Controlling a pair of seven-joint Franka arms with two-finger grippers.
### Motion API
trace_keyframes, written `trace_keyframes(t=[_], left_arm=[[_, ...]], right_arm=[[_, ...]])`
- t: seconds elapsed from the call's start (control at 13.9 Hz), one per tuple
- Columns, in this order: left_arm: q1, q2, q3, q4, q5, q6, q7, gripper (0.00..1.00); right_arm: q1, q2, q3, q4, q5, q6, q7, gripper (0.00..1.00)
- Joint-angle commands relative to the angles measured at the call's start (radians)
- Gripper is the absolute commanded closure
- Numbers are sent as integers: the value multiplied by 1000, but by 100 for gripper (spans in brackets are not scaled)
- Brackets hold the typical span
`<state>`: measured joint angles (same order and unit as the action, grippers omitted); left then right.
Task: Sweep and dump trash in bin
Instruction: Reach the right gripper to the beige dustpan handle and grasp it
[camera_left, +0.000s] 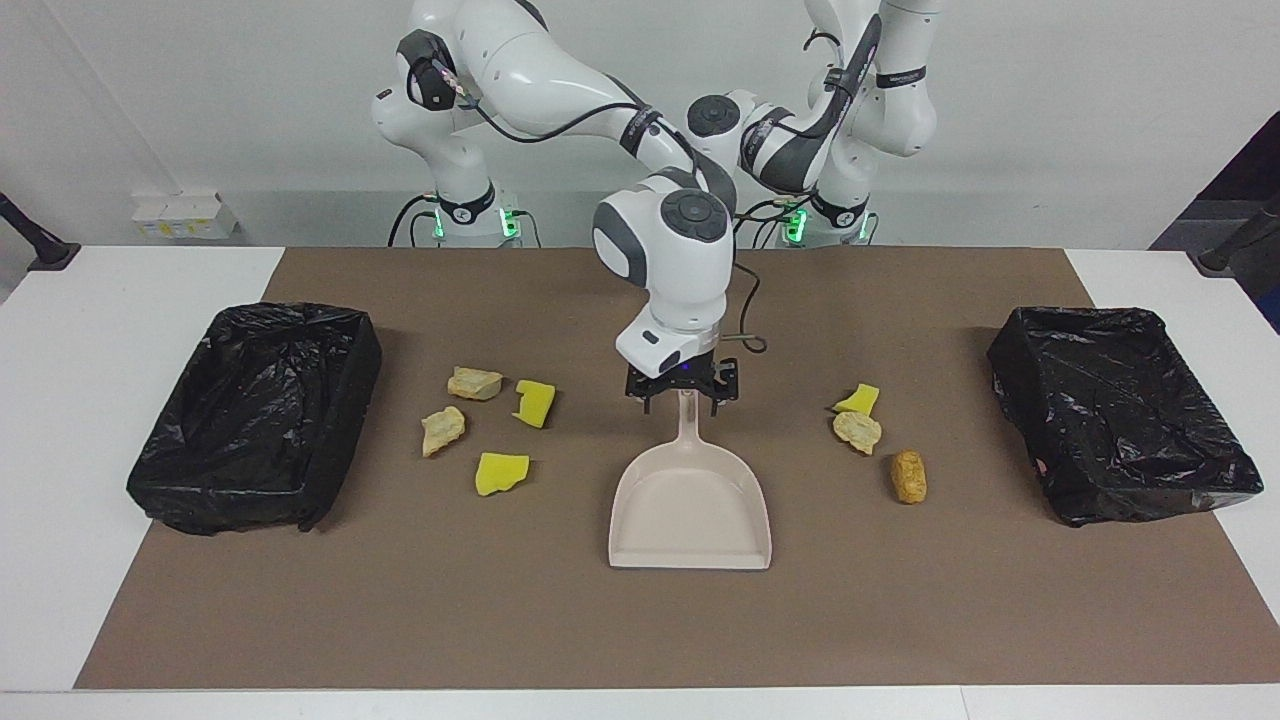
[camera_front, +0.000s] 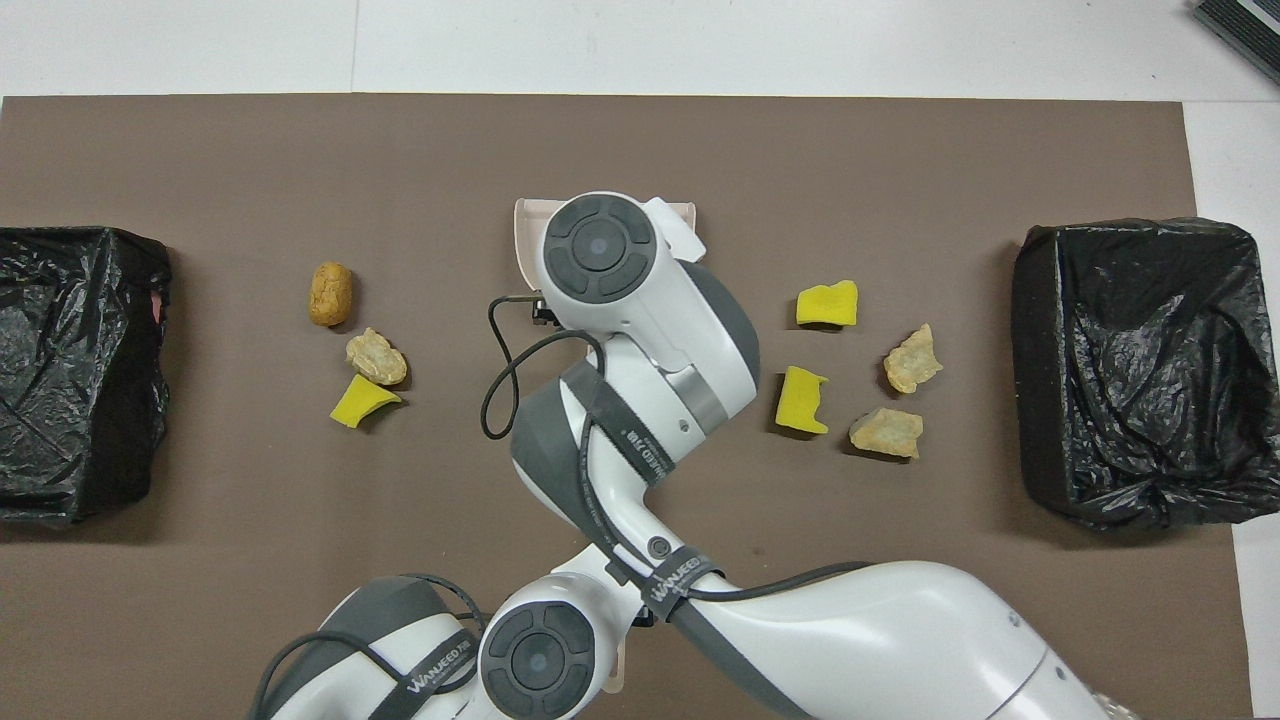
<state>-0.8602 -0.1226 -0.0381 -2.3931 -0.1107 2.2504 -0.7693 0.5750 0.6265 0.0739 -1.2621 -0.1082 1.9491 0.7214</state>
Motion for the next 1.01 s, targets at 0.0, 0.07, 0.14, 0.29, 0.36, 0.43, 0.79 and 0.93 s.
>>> trace_keyframes(t=[0.0,0.07,0.14,0.29,0.36,0.43,0.79,0.93], left_arm=[[-23,1,12,-28,-12,35,-15,0],[-23,1,11,-28,-12,35,-18,6],[-23,1,11,-28,-15,35,-22,19],[-26,8,11,-28,-23,37,-31,25],[-26,6,11,-28,-29,35,-28,33],[-26,6,11,-28,-38,35,-24,41],[-26,8,11,-26,-47,32,-13,52],[-26,9,11,-21,-47,28,-13,42]], right_arm=[[-6,18,3,-15,-34,57,12,0],[-6,19,4,-38,-36,98,6,0],[-13,18,4,-65,-37,117,-2,0],[-17,18,4,-72,-22,119,-17,4],[-20,15,6,-91,-19,119,-33,4],[-21,7,7,-109,-7,119,-46,7],[-15,4,7,-111,9,113,-50,29],[-15,4,7,-111,13,113,-50,57]])
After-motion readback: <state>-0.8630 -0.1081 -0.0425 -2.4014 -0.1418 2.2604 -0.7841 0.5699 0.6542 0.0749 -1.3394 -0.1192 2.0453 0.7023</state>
